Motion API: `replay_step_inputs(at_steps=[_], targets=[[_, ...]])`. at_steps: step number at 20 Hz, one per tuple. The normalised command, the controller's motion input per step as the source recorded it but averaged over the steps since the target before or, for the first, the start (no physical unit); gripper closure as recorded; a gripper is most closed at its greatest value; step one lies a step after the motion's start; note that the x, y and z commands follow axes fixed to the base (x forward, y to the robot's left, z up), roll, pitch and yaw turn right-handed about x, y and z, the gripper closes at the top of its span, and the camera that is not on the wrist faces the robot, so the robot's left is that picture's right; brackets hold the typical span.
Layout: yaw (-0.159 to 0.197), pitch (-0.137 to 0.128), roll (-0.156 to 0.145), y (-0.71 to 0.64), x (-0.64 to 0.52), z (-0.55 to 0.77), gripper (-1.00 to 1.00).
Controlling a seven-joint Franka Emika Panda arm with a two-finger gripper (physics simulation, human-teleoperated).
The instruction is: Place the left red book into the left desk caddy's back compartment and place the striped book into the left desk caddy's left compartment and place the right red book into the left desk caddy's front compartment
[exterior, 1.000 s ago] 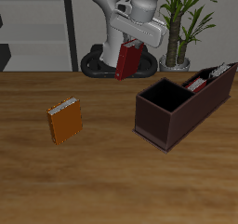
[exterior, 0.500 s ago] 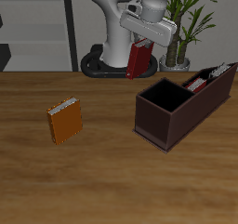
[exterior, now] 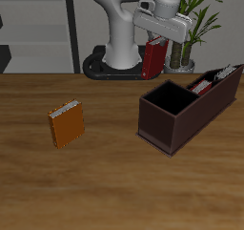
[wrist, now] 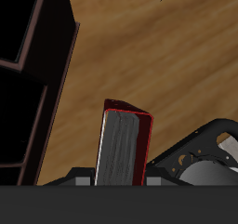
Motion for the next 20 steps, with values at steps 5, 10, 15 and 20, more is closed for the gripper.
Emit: replay_step_inputs(at_steps=[5,10,15,20], targets=[[-0.038,0.005,0.002,0.14,0.13,0.08,1.00],[0.003,-0.030,0.020,0.24,0.15,0.16,1.00],[0.004,0.020,0.021,0.21,0.15,0.04,1.00],[-0.001,-0.003,0.016,0.26,0.16,0.06,1.00]])
